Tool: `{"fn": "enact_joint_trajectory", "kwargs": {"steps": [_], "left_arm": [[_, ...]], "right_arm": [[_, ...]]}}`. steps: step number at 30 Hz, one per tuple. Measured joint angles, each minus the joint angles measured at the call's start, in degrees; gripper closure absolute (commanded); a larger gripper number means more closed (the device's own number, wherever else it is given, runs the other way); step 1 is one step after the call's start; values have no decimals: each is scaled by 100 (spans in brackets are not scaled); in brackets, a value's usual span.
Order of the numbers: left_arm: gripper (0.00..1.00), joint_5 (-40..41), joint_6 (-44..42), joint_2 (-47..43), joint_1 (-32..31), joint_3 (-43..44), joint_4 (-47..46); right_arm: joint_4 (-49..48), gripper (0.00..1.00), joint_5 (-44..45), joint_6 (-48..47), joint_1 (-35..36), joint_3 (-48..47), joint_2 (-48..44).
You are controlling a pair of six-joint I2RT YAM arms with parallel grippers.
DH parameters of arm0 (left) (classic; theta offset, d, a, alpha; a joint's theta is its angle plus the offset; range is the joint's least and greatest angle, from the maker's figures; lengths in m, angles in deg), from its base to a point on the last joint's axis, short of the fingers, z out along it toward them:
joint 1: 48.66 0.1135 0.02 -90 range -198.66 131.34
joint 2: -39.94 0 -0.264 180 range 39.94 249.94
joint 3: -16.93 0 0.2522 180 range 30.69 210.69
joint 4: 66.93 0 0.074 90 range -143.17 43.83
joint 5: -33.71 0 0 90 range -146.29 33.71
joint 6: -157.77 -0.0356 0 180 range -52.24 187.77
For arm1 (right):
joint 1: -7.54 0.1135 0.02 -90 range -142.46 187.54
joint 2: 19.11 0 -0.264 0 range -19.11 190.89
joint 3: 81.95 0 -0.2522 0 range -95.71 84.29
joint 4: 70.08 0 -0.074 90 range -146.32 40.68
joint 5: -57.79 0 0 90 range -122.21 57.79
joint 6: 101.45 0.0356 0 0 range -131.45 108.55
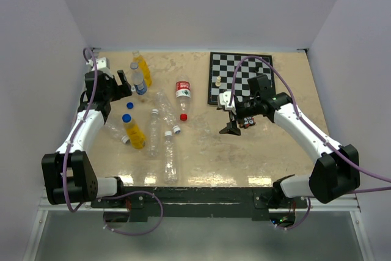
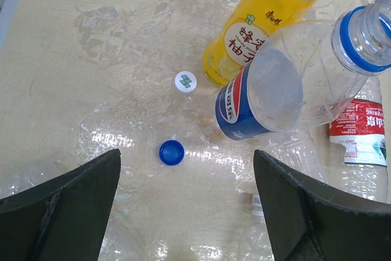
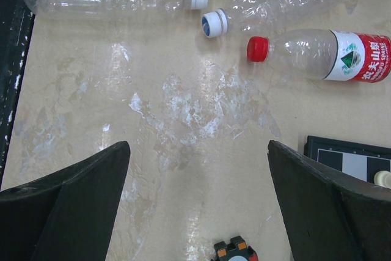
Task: Unscrew the bottle caps
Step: Pick up the plastic bottle at the center of the board.
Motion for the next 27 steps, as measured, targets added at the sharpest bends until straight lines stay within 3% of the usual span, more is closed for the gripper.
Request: {"fn": "enact_joint_trajectory", "kwargs": {"steps": [10,16,27], "left_arm": [[6,0,-4,0,-11,0,0],[0,0,-4,-98,-31,-9,9],[0,-393,166,-1303,-28,-66,166]], "right_arm": [[0,2,2,0,-2,-2,0],[0,2,0,-2,-2,-2,0],[2,2,-4,-9,-2,0,0]]}}
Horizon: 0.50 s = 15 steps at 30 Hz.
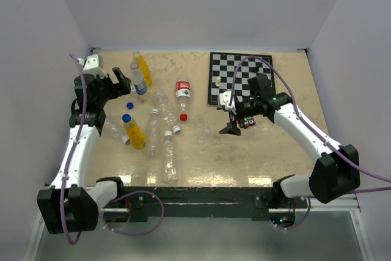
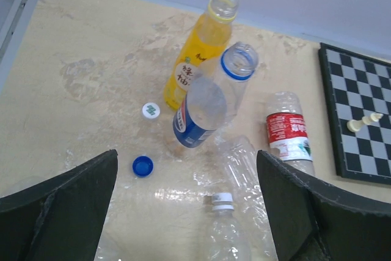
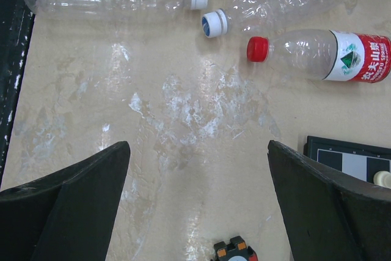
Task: Unscrew the bottle caps
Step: Pick up the plastic bottle at the center of the board.
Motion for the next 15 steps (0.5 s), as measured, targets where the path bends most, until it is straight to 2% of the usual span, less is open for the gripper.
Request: {"fn": "enact_joint_trajectory", "kwargs": {"steps": [15], "left_arm": [[0,-1405,308,-981,-4,391,723]], "right_arm": [[0,2,-2,-2,0,0,0]]}}
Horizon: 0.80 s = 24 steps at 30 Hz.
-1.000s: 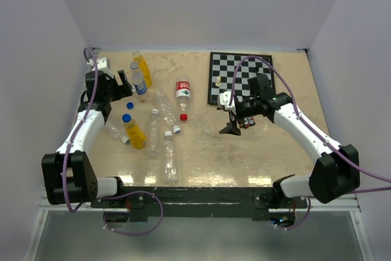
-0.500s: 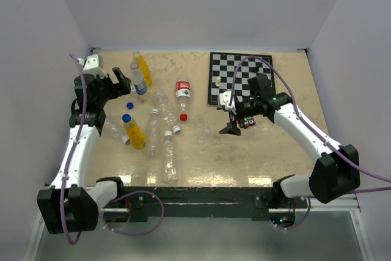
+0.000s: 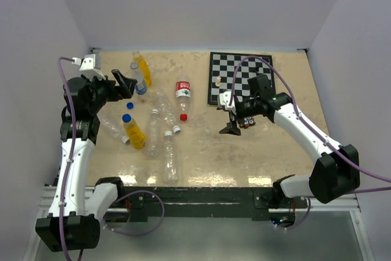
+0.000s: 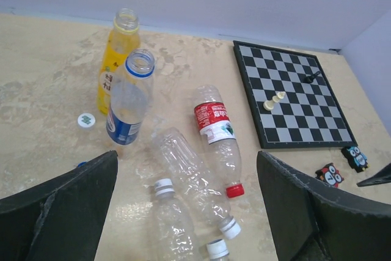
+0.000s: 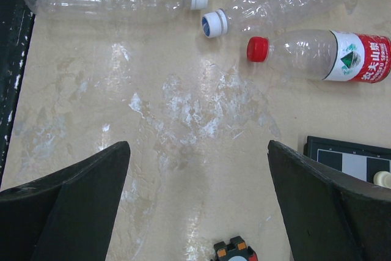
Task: Unscrew the bottle caps
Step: Pick up the plastic bottle at the center of the board.
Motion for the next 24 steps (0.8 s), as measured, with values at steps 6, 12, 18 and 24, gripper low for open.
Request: {"fn": "enact_joint_trajectory", "kwargs": {"steps": [6,12,18,24], "left_arm": [[0,-201,42,-96,-190,63,321],[0,-186,26,-96,-715,308,693],[0,-87,-17,-140,-855,413,990],[0,-28,-116,-151,-962,463,1307]], "right_arm": [[0,2,0,-2,0,0,0],[0,2,0,-2,0,0,0],[0,2,0,-2,0,0,0],[2,2,0,-2,0,0,0]]}}
